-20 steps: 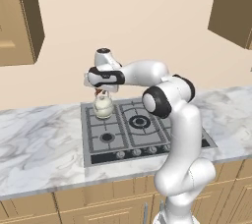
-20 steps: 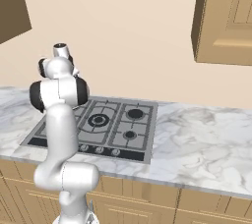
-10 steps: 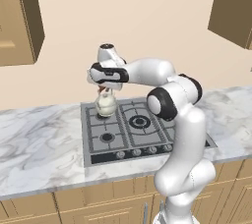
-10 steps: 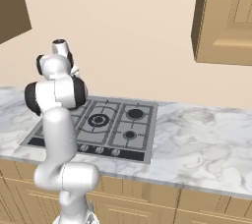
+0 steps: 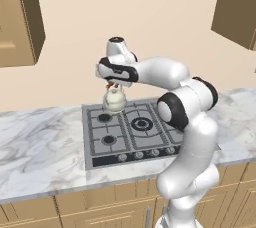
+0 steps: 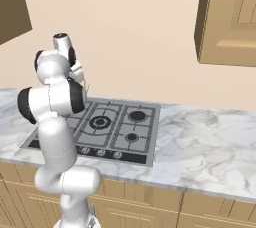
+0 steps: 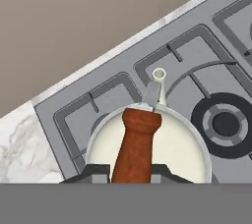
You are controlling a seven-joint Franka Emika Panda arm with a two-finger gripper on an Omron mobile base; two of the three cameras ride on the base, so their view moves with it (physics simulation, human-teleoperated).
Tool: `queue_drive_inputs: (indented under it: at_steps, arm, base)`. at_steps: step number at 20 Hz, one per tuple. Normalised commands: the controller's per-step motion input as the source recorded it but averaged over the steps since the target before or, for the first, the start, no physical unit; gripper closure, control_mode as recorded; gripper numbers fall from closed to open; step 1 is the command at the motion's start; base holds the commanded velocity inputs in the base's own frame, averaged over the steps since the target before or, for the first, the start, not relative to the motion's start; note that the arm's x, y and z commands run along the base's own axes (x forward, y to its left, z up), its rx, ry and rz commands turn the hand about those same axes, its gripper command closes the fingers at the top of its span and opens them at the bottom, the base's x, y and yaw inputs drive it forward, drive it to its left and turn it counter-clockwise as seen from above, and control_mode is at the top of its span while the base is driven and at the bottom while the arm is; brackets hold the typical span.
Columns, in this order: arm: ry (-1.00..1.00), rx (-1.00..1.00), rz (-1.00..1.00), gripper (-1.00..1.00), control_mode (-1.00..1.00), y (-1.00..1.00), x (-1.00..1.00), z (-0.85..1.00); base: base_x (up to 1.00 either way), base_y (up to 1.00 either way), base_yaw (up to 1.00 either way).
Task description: The kettle is done boiling. Turn off the stove, then wait for 300 timesteps before moving the kettle to the dining table.
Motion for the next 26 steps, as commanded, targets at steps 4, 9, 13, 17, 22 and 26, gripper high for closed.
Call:
queue_drive_inputs:
  at_steps: [4, 9, 13, 17, 22, 26]
  arm:
    - [-0.09, 0.00, -0.05, 1.00, -1.00, -0.18, -0.35, 0.41]
    - [-0.08, 0.00, -0.05, 1.00, -1.00, -0.18, -0.40, 0.37]
    - [-0.09, 0.00, -0.05, 1.00, -1.00, -0.21, -0.40, 0.43]
    - [-0.06, 0.01, -0.03, 1.00, -1.00, -0.24, -0.44, 0.35]
    - [-0.04, 0.02, -0.03, 1.00, -1.00, -0.28, -0.50, 0.30]
    - [-0.05, 0.01, -0.04, 1.00, -1.00, -0.31, -0.58, 0.23]
  base:
    - [0.00, 0.00, 0.00]
    - [0.00, 0.00, 0.00]
    - [0.00, 0.00, 0.00]
    - [0.00, 0.00, 0.00]
    - [0.00, 0.00, 0.00]
    - [0.00, 0.00, 0.00]
